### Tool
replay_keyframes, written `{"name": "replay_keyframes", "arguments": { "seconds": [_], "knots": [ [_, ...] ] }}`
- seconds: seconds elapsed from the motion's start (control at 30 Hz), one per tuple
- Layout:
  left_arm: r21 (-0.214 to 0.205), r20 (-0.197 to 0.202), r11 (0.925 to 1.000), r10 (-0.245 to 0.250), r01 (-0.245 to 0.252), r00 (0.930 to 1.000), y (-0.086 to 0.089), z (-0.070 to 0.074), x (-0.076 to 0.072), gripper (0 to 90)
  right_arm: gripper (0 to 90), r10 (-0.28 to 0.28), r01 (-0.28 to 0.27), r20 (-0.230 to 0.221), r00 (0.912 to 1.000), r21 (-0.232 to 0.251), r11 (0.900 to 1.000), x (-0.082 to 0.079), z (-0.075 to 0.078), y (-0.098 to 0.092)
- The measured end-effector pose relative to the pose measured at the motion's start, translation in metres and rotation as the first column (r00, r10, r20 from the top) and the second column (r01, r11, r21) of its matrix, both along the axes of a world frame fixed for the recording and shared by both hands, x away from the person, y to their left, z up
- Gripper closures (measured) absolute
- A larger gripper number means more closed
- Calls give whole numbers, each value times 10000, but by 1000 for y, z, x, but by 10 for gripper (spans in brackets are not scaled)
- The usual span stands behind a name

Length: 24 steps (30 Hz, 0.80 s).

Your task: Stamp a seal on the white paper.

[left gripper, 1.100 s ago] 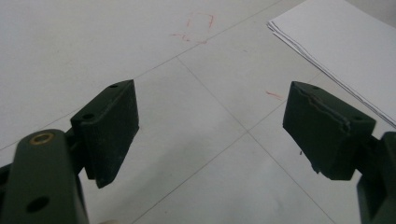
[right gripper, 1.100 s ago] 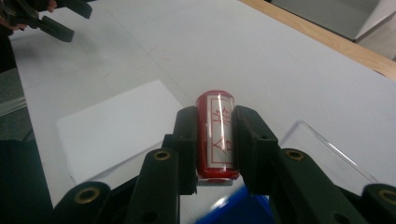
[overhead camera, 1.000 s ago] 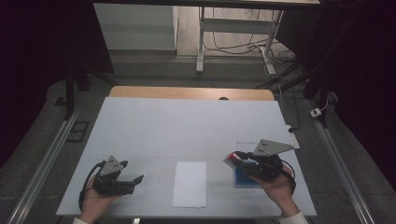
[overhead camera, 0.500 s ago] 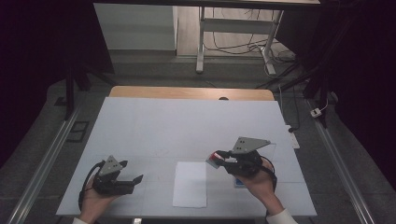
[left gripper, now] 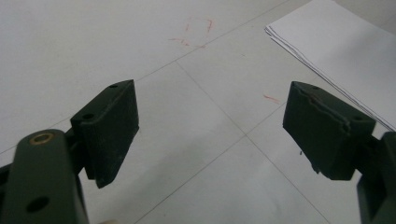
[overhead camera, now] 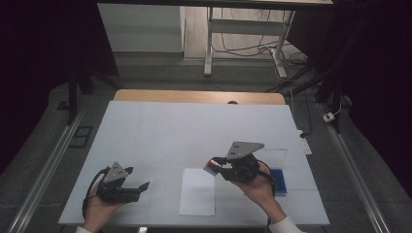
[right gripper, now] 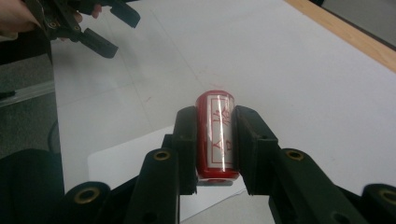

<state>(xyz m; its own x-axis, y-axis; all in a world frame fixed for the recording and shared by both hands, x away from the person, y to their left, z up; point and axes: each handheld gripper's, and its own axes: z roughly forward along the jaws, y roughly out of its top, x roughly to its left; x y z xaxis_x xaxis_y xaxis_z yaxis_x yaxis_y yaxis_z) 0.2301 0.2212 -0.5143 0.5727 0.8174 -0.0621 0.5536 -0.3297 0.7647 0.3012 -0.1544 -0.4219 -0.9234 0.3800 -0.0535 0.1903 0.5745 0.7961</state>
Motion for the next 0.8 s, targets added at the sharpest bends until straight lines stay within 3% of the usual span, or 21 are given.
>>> {"name": "replay_keyframes", "arguments": {
  "seconds": [0.5, 0.8],
  "knots": [
    [3, -13, 10000, -25, 25, 10000, -1, 0, 0, 182, 704, 481, -492, -243, 9985, -488, 9976, 2, -11, 25],
    [33, -12, 10000, -54, 54, 10000, -1, 0, 0, 183, 704, 590, -651, -573, 9966, -1123, 9915, 3, -25, 39]
  ]
}}
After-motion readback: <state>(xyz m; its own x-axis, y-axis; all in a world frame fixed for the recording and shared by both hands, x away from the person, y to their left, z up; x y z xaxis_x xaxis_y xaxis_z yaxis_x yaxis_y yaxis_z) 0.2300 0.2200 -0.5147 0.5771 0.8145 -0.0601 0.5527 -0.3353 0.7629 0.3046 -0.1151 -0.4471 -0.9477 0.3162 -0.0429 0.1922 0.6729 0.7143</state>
